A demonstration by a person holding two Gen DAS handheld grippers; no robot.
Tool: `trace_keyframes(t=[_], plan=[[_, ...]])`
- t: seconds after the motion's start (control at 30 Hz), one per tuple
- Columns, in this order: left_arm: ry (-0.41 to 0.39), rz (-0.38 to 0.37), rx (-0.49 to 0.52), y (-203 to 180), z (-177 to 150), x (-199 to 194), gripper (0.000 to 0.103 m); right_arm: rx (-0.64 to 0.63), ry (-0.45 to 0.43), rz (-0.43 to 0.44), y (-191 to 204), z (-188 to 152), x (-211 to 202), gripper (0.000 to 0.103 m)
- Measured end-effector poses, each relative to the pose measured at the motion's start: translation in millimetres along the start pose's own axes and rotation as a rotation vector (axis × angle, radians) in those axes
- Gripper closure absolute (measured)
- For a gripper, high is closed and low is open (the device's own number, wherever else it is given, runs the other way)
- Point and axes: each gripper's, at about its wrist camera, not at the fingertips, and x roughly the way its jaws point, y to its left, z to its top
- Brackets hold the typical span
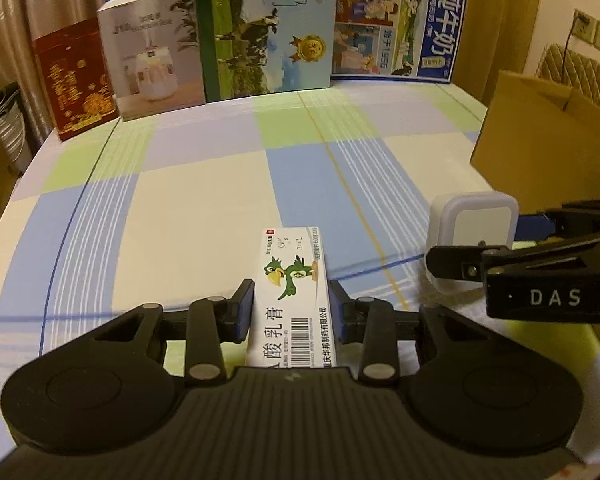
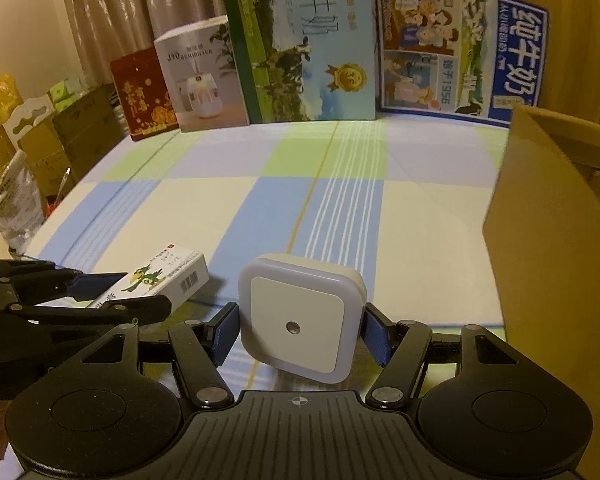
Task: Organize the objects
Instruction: 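Carry the ointment box and night light over the cardboard box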
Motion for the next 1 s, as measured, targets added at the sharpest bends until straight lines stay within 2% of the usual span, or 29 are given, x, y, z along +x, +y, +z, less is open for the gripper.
trace_keyframes(t=[0.23, 0.6, 0.7, 1.0], plan=[[0.002, -0.009, -0.047, -22, -23, -45, 0.07, 0.017, -0.013, -0.004, 9, -19, -50, 0.041], [-0.041, 0.006, -0.088, -64, -44, -138, 0.07, 0.062, -0.07, -0.011, 2, -41, -160, 0.041], [-0.066, -0.014, -0.102, -79, -44, -163, 0.07, 0.068, -0.094, -0.02, -4, -43, -193, 0.041], [-0.125, -0.089, -0.043, -141, -34, -213, 0.07, 0.118, -0.16, -0.106, -43, -54, -272, 0.041]])
